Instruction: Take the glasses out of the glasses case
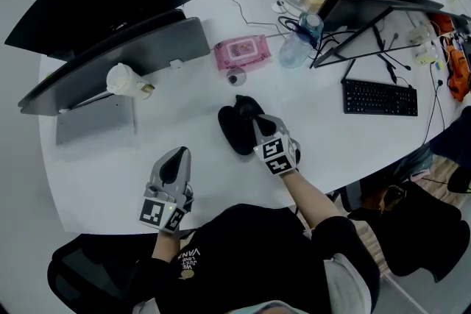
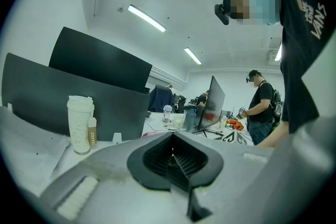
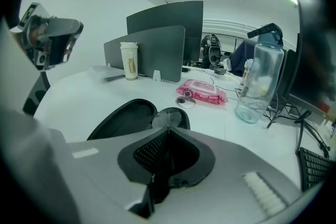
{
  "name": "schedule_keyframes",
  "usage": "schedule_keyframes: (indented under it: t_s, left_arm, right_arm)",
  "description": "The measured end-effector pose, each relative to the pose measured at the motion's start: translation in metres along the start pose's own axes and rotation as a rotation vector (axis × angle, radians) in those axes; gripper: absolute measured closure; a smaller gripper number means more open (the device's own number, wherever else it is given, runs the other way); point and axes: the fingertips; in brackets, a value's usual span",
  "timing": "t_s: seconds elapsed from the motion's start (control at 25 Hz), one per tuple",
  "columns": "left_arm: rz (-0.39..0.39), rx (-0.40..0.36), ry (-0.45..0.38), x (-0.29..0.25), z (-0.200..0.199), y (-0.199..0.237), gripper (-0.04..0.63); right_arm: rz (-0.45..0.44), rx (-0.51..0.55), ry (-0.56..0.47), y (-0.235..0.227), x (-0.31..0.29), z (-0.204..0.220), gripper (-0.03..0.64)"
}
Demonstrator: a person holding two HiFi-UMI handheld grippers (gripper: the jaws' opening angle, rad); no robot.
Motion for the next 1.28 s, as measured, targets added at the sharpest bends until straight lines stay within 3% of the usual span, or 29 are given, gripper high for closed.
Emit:
schedule_keyframes:
  t_s: [1.28]
  left_arm:
    - [0.07,-0.03,-0.057,0.018,-0.011,-0.026,0.595]
  right_arm:
    - [0.105,-0.036,-0.137,-0.002,0.071,-0.041,0.612]
Point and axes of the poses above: the fingertips, and each gripper's own axes: x backward along the fingers, y to its left, z out of its underside, and after that the axes turned 12 degrees about x, right-handed
